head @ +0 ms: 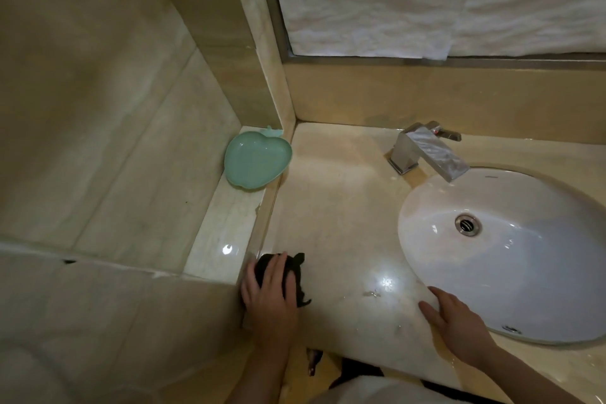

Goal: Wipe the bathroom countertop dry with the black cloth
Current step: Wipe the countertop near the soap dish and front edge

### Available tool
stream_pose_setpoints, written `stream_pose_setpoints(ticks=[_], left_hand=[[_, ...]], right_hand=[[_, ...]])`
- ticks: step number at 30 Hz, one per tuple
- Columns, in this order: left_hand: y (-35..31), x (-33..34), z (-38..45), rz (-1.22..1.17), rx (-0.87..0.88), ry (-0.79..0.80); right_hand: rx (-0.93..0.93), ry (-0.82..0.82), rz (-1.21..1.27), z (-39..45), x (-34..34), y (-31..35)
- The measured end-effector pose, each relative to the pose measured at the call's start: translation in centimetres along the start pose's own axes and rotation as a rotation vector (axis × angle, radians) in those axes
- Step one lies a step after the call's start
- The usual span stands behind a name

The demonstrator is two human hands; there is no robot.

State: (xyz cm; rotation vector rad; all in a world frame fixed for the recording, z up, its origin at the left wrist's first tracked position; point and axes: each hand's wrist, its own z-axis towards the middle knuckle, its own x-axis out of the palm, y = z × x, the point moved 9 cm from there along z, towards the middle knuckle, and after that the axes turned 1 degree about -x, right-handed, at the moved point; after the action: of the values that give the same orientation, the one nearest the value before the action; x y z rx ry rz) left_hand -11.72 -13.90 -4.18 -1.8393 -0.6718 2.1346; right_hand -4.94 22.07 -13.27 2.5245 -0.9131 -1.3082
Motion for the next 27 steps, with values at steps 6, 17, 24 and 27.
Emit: stream_pose_setpoints(ticks=[6, 17, 24, 27], left_hand=[[3.8, 3.6, -2.9, 0.246, 0.137, 0.244], [1.1, 7.2, -6.3, 0.288, 0.182, 0.329], [-3.6, 10.0, -6.7, 0.191, 0.346, 0.393], [-7.6, 11.8, -7.6, 0.123, 0.377, 0.427]], right_hand=[[-0.013, 0.03, 0.027, -0.3, 0.2, 0.0], [-0.014, -0.005, 0.174, -1.1, 0.0, -1.1], [0.096, -0.209, 0.072, -3.8, -2.3, -5.6], [0.032, -0.257, -0.032, -4.4, -2.9, -6.1]])
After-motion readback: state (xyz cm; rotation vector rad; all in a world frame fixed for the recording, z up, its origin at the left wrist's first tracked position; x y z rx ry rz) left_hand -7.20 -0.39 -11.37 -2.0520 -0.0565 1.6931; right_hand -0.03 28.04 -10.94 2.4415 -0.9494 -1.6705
